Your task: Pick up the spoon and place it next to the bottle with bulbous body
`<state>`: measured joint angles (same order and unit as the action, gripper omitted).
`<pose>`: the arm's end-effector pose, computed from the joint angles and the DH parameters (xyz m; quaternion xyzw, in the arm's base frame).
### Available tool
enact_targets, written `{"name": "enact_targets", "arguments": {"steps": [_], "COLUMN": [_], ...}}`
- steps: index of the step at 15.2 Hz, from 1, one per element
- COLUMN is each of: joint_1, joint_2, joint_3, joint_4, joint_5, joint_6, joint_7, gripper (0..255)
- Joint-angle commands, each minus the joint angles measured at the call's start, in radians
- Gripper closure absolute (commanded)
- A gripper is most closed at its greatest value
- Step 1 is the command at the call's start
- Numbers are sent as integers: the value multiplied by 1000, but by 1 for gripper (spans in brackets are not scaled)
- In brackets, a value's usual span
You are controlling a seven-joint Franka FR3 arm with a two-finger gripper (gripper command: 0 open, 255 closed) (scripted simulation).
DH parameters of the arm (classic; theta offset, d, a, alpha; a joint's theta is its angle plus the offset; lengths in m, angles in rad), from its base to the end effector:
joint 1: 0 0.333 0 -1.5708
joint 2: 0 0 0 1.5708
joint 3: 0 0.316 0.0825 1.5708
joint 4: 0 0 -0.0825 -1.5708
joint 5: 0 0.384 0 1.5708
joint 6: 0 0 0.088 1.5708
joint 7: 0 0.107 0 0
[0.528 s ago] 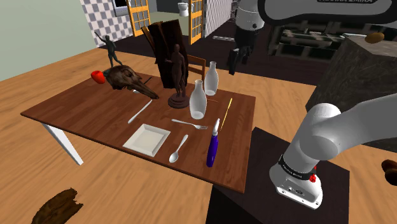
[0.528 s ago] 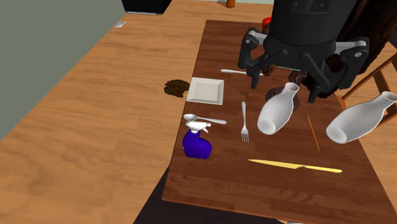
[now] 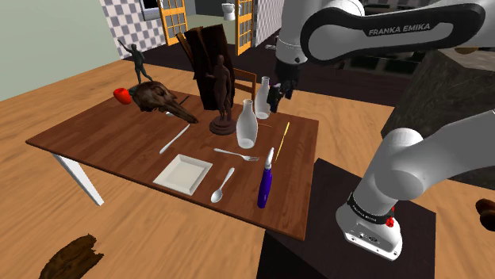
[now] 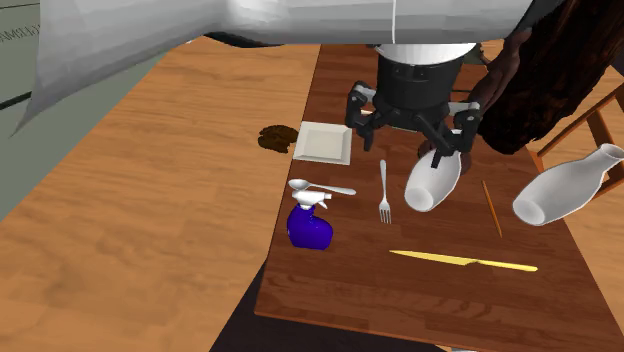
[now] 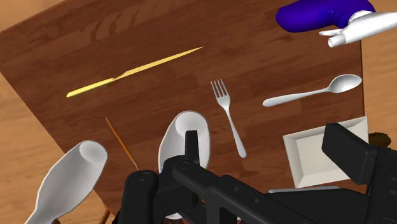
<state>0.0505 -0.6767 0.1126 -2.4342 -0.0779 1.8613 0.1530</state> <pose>0.3537 0.0581 0.5425 0.9961 0.0038 0.0600 0.0649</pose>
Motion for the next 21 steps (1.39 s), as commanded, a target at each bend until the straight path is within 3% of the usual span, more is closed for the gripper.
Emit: {"name": "enact_targets", "arguments": {"steps": [1,13,21], "joint_1": [14,70,83], "joint_2": [37,346,629], "joint_3": [18,128,205], "joint_4": [-26,-94,-37], "joint_5": [12,30,-64], "joint_6": [67,458,684], "joint_7": [15,95,202], "gripper": [0,0,0]}}
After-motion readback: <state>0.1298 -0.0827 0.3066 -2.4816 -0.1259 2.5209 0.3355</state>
